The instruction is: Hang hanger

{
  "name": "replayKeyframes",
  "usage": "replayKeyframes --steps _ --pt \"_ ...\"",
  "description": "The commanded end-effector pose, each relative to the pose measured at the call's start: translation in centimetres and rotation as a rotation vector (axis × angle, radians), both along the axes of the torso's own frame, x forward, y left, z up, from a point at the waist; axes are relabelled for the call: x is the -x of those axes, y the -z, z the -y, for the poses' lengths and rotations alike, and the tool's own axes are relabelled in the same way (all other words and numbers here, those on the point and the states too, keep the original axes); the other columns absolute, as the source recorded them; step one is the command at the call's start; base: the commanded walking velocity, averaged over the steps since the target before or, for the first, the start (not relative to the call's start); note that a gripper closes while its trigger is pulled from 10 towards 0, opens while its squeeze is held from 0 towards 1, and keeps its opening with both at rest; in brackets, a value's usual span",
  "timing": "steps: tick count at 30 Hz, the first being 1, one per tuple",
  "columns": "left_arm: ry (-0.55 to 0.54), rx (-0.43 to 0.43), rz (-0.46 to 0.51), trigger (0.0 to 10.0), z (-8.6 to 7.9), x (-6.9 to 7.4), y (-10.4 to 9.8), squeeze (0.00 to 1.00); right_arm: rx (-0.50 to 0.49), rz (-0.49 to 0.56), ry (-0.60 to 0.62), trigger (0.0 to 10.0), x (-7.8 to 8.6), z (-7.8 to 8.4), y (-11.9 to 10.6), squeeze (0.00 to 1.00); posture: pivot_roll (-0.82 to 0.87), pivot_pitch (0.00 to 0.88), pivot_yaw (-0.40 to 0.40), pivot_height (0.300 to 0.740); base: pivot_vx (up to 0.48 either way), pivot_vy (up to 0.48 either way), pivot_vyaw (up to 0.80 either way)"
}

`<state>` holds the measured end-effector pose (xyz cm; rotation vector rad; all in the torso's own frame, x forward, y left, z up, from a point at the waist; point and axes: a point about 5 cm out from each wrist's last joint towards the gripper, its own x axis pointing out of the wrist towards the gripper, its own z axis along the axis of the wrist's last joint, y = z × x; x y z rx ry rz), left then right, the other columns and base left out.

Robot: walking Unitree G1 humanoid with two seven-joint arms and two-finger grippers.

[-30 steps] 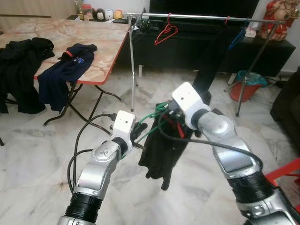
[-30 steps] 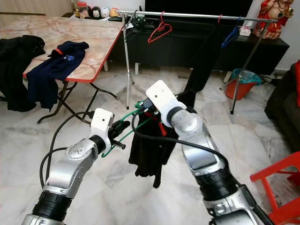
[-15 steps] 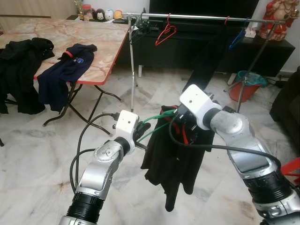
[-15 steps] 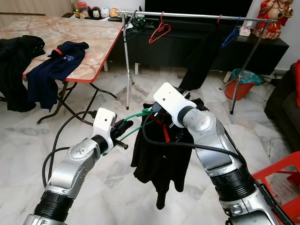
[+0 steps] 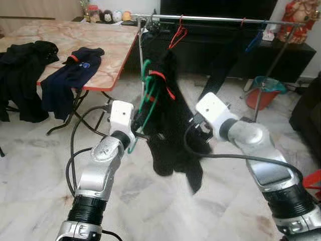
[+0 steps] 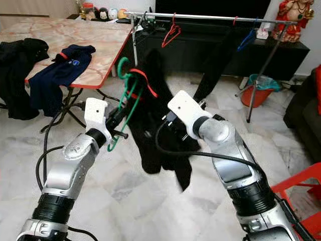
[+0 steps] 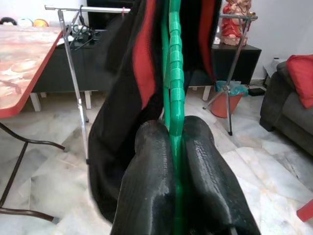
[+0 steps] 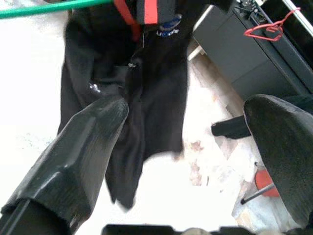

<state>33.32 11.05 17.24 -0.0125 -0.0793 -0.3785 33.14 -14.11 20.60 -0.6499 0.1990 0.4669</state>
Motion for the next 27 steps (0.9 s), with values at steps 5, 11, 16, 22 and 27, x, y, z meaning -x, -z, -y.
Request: replayKeyframes --steps 5,11,16,22,27 --pt "-0.014 0.024 0.081 10.0 0.2 -0.2 -1.2 0.00 -0.046 -0.016 -0.047 10.0 0.3 -0.5 -0.3 0.00 0.11 0.000 -0.044 0.740 0.000 0.000 0.00" --pt "0.027 0.003 0.088 10.0 -0.4 0.0 -1.2 0.00 -0.066 0.033 -0.031 10.0 -0.2 0.2 -1.4 0.00 0.11 0.000 -0.045 0.740 0.000 0.000 0.00" --pt "0.069 -0.011 0.083 10.0 -0.5 0.2 -1.1 0.00 -0.121 0.100 -0.047 10.0 -0.5 0.6 -3.0 0.00 0.11 0.000 -0.046 0.740 0.000 0.000 0.00" --pt "0.216 -0.031 0.032 10.0 -0.2 1.0 -0.2 0.00 -0.100 0.097 -0.175 10.0 -0.3 1.6 -4.0 0.00 0.11 0.000 -0.048 0.740 0.000 0.000 0.00" --pt "0.365 -0.084 -0.031 10.0 -0.1 2.2 0.9 0.00 0.046 0.029 -0.204 10.0 -0.7 4.1 -2.6 0.00 0.11 0.000 -0.052 0.740 0.000 0.000 0.00"
